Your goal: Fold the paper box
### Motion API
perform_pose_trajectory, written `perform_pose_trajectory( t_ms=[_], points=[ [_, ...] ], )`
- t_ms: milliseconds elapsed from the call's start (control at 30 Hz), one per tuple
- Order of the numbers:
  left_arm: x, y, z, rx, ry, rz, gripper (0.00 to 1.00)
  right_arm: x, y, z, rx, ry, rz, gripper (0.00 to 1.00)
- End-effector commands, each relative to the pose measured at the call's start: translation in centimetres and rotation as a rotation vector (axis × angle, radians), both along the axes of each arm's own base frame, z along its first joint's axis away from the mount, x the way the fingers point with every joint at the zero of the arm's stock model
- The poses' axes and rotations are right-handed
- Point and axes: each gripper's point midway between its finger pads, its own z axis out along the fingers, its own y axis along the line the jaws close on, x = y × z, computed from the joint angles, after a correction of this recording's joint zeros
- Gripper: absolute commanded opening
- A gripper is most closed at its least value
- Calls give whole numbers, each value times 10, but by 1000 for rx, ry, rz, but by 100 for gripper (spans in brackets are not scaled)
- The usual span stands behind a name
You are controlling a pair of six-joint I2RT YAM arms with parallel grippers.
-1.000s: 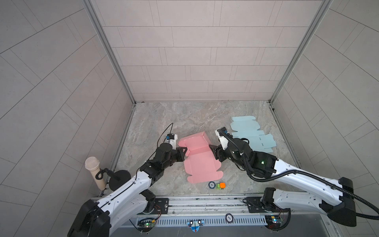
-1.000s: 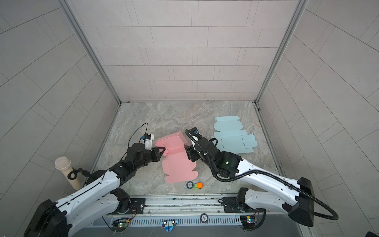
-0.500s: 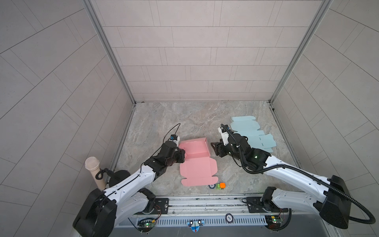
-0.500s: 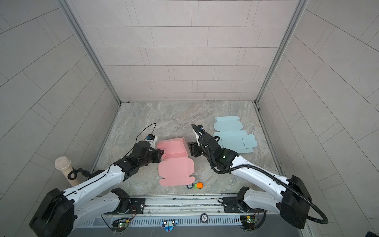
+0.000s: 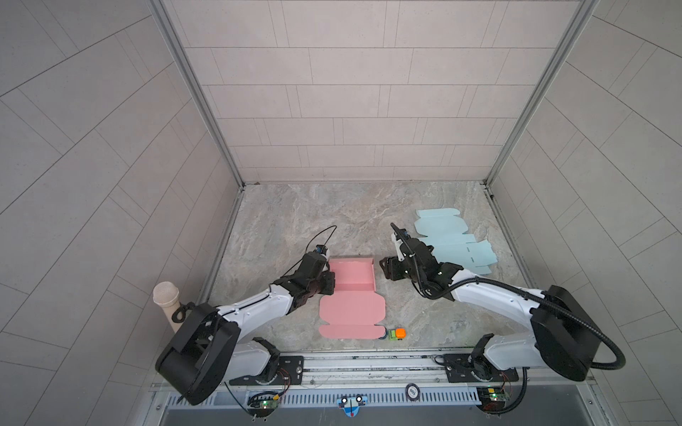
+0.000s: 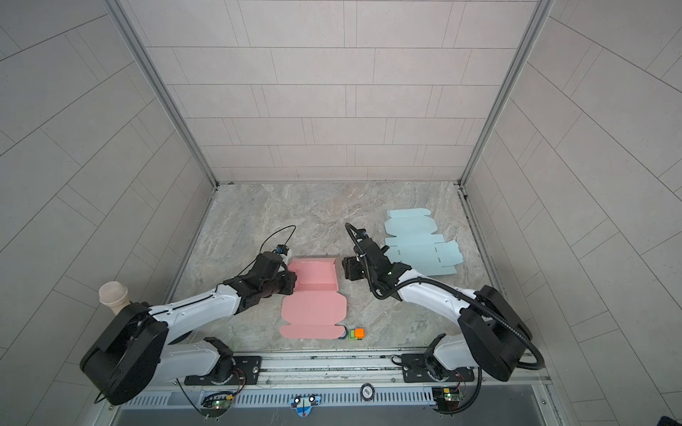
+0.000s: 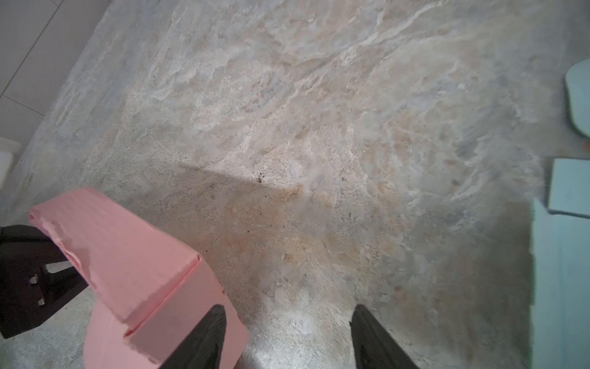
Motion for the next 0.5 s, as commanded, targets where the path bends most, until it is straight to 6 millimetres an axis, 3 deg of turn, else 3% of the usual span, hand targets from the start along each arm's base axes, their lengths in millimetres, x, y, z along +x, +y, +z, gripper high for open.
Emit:
perform_pose_trajectory(
  t_ms=[0, 233, 467],
  points=[
    [10, 1, 1, 35, -12, 19, 6, 11, 12, -6, 40, 11, -6, 64],
    [15, 11, -11, 85, 1, 75, 13, 17, 33, -39, 58, 86, 30, 61],
    [23, 15, -9, 103, -22, 116, 23, 18, 33, -38, 44, 85, 41, 60]
  ],
)
